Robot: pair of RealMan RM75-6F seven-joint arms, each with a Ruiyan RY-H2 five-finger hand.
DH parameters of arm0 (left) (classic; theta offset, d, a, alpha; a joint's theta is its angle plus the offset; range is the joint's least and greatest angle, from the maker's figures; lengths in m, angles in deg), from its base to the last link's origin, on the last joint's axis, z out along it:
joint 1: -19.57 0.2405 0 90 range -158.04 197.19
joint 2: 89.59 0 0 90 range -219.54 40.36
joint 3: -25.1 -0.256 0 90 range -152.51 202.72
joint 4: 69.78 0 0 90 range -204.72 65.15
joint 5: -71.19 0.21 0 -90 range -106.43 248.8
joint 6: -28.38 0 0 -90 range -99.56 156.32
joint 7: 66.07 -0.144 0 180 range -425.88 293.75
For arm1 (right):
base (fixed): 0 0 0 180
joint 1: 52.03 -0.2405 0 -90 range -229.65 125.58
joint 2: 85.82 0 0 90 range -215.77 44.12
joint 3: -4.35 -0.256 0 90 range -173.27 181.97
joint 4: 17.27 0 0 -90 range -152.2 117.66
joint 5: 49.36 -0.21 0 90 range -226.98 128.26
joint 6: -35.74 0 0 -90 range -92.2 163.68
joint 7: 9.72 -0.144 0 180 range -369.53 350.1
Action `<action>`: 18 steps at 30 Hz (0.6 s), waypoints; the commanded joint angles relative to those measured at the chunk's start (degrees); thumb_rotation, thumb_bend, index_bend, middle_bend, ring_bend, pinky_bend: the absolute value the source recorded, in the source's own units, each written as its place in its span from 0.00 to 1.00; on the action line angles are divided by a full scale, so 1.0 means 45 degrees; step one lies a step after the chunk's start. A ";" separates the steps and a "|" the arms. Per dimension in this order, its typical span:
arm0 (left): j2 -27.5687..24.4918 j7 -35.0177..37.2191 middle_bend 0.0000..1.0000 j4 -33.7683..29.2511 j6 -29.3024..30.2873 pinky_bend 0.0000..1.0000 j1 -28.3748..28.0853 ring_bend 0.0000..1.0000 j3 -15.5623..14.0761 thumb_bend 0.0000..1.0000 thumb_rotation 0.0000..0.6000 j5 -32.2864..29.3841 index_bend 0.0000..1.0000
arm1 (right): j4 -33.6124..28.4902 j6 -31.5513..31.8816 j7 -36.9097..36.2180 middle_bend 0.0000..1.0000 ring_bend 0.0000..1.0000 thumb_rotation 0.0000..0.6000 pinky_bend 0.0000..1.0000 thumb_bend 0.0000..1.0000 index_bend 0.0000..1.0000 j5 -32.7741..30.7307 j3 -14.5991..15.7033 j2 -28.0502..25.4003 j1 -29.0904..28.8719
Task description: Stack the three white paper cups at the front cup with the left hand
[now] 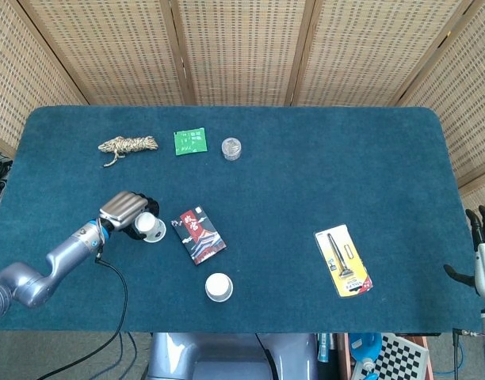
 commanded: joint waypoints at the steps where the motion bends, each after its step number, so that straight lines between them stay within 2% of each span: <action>1: 0.0175 -0.0391 0.42 0.0160 0.0366 0.36 0.0137 0.35 0.0158 0.22 1.00 -0.0163 0.45 | 0.0008 -0.0010 0.0004 0.00 0.00 1.00 0.00 0.00 0.00 -0.0007 0.0000 0.0001 -0.0002; 6: 0.0016 -0.0633 0.43 -0.0131 0.0791 0.36 0.0293 0.35 0.0389 0.22 1.00 -0.0321 0.45 | 0.0014 -0.0043 0.0020 0.00 0.00 1.00 0.00 0.00 0.00 -0.0045 -0.0007 0.0005 -0.0009; 9: -0.0584 -0.0431 0.43 -0.0940 0.1399 0.36 0.0377 0.35 0.0580 0.22 1.00 0.0042 0.45 | 0.0027 -0.0101 0.0023 0.00 0.00 1.00 0.00 0.00 0.00 -0.0065 0.0000 0.0008 -0.0025; 12: -0.1769 0.0020 0.43 -0.2518 0.2106 0.36 0.0345 0.35 0.0691 0.22 1.00 0.0991 0.45 | 0.0067 -0.0172 0.0004 0.00 0.00 1.00 0.00 0.00 0.00 -0.0117 -0.0006 0.0017 -0.0042; 18: -0.3606 0.1205 0.43 -0.5072 0.2472 0.36 -0.0292 0.35 0.0682 0.22 1.00 0.3099 0.44 | 0.0067 -0.0108 0.0042 0.00 0.00 1.00 0.00 0.00 0.00 -0.0171 -0.0050 0.0003 -0.0019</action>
